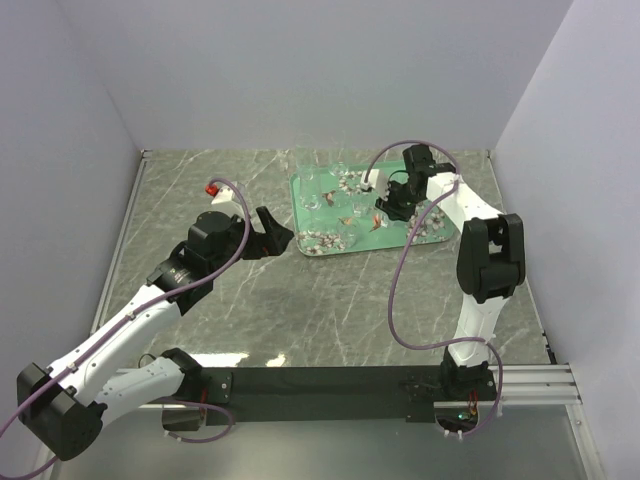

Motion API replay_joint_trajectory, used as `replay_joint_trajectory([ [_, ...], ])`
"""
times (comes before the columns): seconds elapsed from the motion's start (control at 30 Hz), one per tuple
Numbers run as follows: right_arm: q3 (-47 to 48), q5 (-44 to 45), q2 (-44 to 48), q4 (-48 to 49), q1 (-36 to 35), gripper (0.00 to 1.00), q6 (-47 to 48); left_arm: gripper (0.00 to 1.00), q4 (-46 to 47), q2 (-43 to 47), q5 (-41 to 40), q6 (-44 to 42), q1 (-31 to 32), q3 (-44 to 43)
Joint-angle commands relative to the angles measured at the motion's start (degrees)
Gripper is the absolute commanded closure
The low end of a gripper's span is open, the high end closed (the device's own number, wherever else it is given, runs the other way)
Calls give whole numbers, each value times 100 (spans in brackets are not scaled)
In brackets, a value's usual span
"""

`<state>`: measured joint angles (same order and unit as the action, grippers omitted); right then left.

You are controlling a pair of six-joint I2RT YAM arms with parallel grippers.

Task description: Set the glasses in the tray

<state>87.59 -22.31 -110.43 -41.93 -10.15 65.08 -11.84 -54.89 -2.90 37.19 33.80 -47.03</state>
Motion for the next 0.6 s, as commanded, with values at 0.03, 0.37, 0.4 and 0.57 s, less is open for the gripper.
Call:
replay_joint_trajectory([
  [0.03, 390, -37, 188, 36, -39, 59, -399, 3, 103, 146, -71, -27, -23, -26],
  [0.37, 197, -116, 1014, 378, 171, 54, -1532, 3, 50, 181, -176, -106, -23, -123],
  [0.4, 171, -107, 1067, 414, 267, 54, -1760, 3, 50, 163, -185, -107, -23, -131],
  [0.57, -66, 225, 1393, 817, 628, 54, -2560, 2, 32, 58, -211, -177, -14, -219],
])
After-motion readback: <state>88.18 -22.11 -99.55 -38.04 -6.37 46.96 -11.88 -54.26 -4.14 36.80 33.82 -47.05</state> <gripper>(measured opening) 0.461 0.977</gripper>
